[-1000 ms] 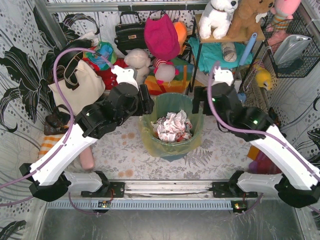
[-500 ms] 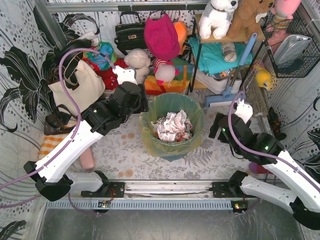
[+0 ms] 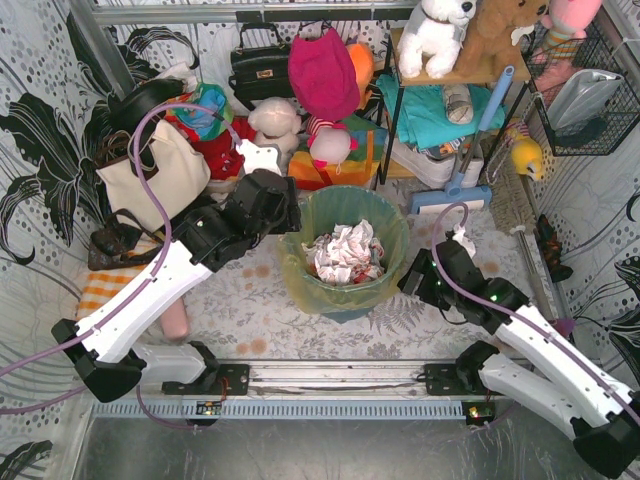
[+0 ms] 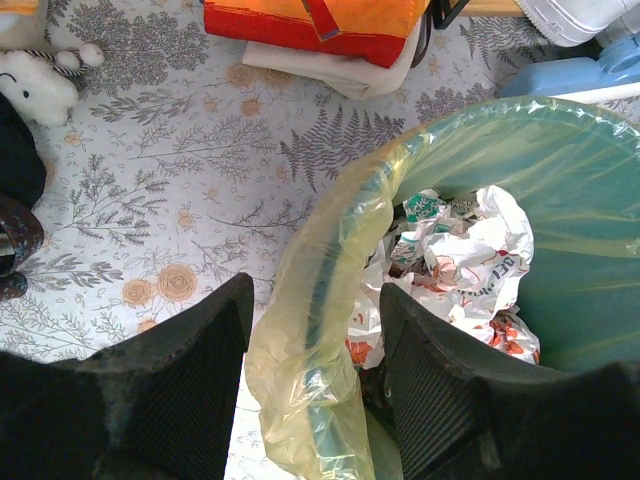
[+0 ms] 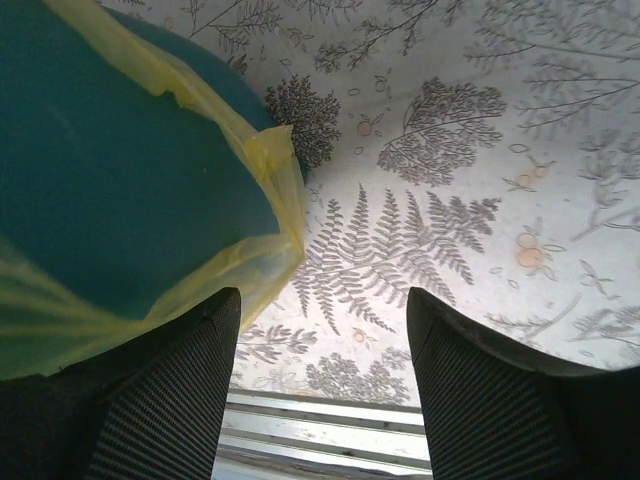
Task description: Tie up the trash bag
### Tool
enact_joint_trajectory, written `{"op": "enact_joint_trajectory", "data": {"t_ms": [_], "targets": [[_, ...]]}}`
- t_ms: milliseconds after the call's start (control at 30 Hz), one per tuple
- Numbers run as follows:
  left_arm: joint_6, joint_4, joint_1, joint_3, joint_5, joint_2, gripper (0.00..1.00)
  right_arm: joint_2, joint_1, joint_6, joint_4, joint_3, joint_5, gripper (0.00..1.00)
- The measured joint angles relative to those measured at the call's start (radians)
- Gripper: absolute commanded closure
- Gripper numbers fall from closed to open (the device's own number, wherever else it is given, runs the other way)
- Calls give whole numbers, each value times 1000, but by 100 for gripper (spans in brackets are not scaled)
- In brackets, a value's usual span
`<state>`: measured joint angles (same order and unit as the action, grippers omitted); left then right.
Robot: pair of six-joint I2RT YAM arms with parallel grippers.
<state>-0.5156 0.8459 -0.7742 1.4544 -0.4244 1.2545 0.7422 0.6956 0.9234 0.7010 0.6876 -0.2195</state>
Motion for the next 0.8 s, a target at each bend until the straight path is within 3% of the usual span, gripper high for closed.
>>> {"op": "enact_joint_trajectory", "data": {"t_ms": [300, 800], "targets": [[-2, -4, 3, -11, 10, -5, 38, 98, -188, -53, -220, -74, 236, 43], [-8, -3, 3, -19, 14, -8, 38, 240, -329, -128, -472, -145, 407, 61]]}}
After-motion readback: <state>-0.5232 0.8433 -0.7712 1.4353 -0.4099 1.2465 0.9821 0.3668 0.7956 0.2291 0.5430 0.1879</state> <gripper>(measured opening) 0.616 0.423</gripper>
